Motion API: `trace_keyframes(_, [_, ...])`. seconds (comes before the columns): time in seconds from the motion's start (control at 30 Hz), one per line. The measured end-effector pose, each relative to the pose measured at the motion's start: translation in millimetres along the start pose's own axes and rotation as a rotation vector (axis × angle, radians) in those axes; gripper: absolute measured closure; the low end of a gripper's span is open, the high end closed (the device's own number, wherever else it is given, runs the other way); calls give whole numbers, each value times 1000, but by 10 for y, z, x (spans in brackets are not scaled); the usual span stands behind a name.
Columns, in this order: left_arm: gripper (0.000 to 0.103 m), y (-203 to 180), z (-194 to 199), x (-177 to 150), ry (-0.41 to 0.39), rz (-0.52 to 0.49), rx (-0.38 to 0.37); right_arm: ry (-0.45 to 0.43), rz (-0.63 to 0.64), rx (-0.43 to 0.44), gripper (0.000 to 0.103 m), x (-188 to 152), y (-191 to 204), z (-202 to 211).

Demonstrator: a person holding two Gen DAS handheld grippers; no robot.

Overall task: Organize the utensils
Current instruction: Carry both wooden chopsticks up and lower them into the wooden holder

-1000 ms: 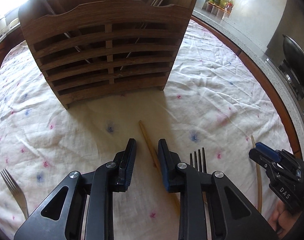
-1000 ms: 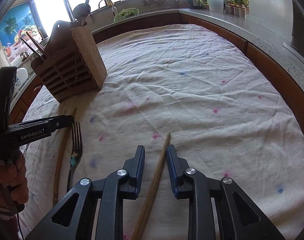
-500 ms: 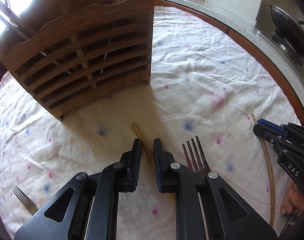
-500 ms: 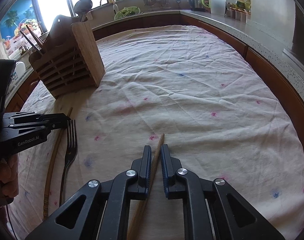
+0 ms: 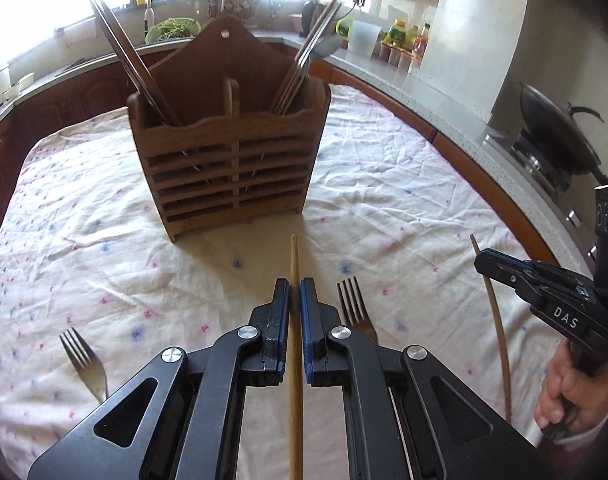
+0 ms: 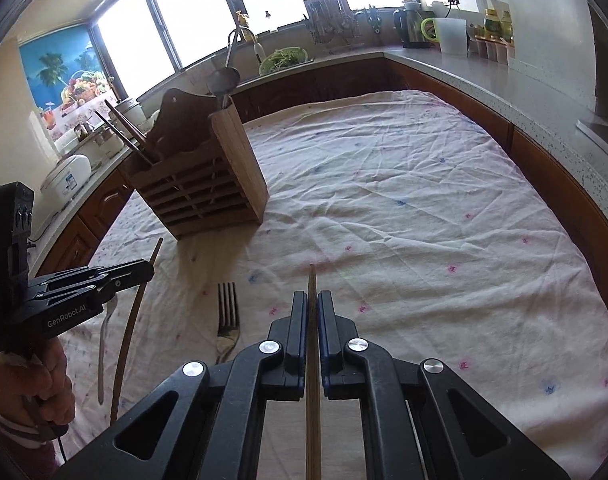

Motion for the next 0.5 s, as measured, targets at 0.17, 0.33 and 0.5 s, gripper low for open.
trace_keyframes(0.17, [98, 162, 413, 96, -83, 63, -32, -62, 36, 46, 98, 188, 265, 202])
trace_keyframes(0.33, [98, 346, 788, 141, -160, 108, -45, -126, 74, 83, 98, 377, 501, 393])
trace_keyframes(0.5, [98, 522, 1047, 170, -228, 162, -46, -194, 106, 114, 98, 556, 687, 584])
Point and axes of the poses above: each gripper's, at about its wrist camera, not at the fingertips, and z roughly against the way its jaws point, y to its left, x to its top, the point moved 5 cm from there along -z, roughly the way its jaws point, and after that the axes turned 14 degrees about x, right-handed, at the moved point
